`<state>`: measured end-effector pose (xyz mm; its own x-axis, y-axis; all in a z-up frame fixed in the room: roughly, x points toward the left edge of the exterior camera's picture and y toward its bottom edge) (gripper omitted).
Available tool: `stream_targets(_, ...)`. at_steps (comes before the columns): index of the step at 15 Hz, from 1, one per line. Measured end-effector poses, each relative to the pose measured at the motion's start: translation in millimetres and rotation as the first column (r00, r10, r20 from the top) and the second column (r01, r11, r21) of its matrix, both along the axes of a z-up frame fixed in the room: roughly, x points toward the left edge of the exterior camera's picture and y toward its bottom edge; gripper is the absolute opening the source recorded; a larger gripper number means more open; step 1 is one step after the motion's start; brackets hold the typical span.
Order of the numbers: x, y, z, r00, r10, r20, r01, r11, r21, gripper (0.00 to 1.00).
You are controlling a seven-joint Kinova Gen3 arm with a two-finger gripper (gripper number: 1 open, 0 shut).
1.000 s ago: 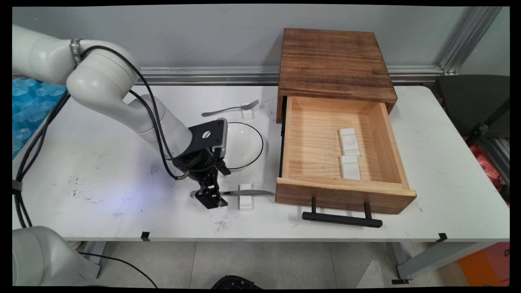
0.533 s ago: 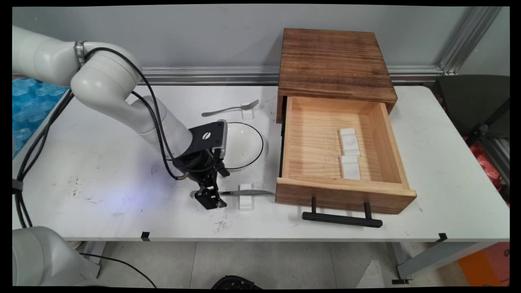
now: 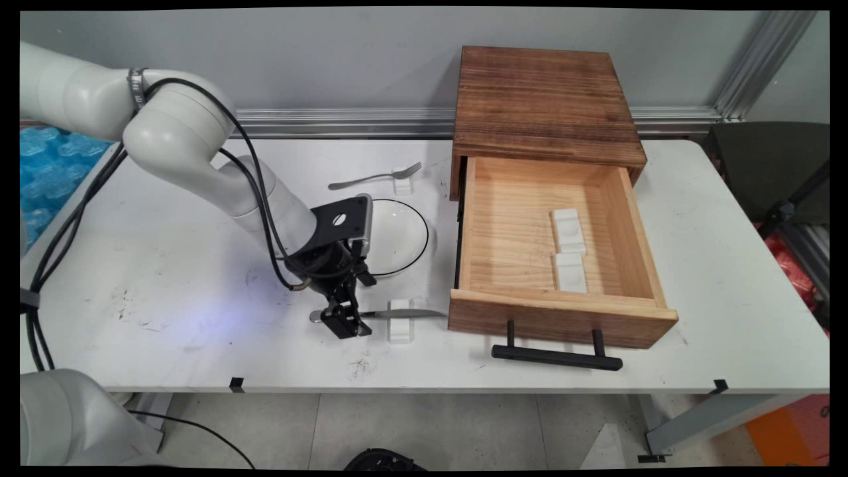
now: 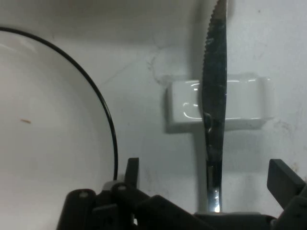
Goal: Pick up the knife from the right of the white plate, then place the picked object into the drawer
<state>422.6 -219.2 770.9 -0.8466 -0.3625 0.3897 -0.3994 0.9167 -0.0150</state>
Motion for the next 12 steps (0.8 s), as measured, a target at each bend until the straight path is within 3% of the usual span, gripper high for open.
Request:
stream_targets(2,-0.5,-1.1,-1.4,1.0,0.0,-0.002,0.0,1.0,0.001,1.0)
stream_targets(3,-0.8,-1.3,-1.8,1.0,0.0,-0.002,0.0,1.0,0.002,0.0)
stream_targets(12,-2.2,0.6,-1.3,1.0,-0.007,0.0,0.007,1.0,0.015,0.0)
